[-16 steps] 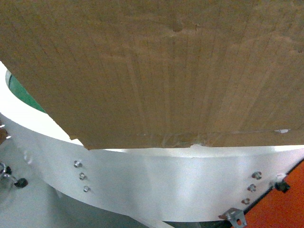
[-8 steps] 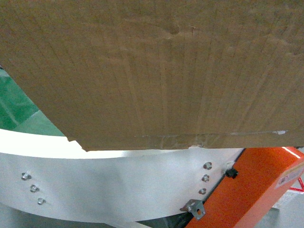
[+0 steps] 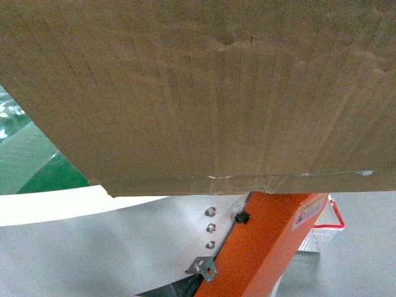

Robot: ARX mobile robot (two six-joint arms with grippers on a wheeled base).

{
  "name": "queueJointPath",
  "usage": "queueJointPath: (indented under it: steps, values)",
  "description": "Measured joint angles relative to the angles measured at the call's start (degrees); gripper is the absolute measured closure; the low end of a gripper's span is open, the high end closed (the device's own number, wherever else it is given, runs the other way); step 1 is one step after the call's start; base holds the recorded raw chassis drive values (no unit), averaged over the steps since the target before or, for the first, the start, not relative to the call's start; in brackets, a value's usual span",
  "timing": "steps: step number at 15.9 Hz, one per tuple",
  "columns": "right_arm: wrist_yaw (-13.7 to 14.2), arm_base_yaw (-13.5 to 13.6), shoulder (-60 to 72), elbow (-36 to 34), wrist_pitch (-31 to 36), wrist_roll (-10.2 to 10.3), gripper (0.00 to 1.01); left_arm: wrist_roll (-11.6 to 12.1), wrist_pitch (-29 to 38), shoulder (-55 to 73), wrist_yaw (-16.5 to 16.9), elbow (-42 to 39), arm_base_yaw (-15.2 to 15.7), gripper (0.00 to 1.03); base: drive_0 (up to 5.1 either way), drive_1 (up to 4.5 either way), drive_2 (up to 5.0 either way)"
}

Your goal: Sort boxes to right shelf from conveyor

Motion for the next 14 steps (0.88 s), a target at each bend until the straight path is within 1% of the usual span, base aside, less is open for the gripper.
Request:
queueJointPath:
  steps: [14]
  values:
    - [0.0, 0.0, 0.0, 0.0, 0.0, 0.0, 0.97, 0.0, 0.0, 0.1, 0.0, 0.0, 0.0, 0.99, -1.6, -1.61, -1.6]
